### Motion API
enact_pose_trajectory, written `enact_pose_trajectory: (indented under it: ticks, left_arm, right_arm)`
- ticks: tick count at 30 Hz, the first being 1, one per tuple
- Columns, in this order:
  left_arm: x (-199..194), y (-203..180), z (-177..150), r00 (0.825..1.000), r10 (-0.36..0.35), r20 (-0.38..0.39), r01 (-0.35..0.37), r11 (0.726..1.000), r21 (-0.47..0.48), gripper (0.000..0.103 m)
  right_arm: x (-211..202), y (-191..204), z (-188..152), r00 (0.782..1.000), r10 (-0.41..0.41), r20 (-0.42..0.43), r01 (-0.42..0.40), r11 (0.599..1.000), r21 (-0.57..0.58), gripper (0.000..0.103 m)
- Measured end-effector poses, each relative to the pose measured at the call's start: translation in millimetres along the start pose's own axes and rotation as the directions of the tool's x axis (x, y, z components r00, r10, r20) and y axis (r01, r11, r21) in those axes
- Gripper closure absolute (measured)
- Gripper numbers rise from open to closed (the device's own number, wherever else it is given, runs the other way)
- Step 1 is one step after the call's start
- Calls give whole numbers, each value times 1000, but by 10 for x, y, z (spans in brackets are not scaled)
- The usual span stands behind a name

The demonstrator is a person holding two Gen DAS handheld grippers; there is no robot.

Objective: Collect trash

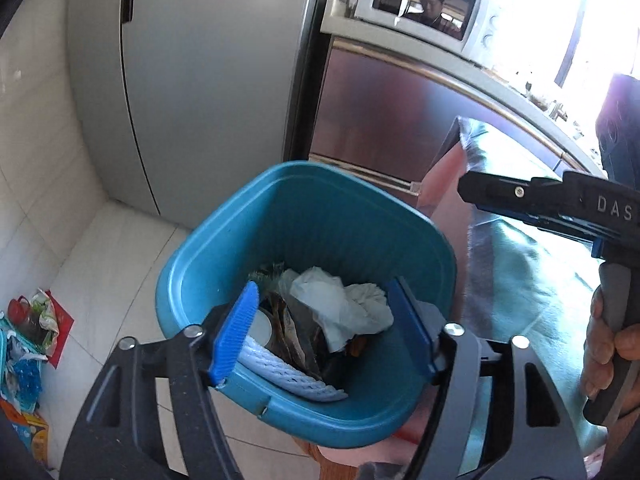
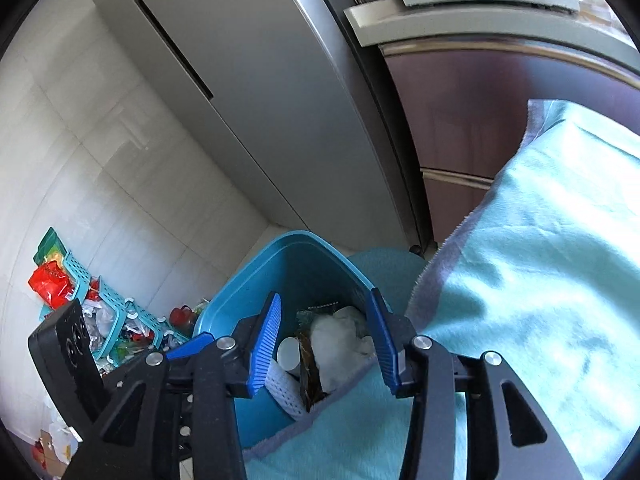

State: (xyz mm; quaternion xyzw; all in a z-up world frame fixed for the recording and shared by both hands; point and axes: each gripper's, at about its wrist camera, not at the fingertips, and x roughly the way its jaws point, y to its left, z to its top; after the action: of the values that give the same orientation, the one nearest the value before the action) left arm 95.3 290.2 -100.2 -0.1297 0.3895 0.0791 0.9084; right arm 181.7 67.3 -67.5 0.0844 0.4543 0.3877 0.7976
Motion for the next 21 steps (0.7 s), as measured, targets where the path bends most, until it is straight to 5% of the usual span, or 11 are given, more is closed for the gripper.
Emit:
enact_pose_trajectory:
  ticks: [8, 12, 17, 21]
  left_arm:
    - [-478, -200, -37, 990, -26, 141, 18, 998, 58, 6]
    - [-717, -307, -106, 978, -37, 204, 24, 998, 65, 6]
    - [-951, -507, -182, 963, -29, 269, 11, 998, 69, 6]
    - [-1067, -765, -256, 946, -34, 322, 5, 996, 88, 6]
  right_arm:
    - [-519, 3, -190, 994, -15, 109, 22, 998, -66, 31]
    - [-831, -28, -363, 977, -87, 194, 105, 991, -87, 14]
    - [-1261, -82, -665, 927, -196, 319, 237, 967, -97, 7]
    - [-1617, -100, -975, 851, -308, 425, 373, 925, -75, 7]
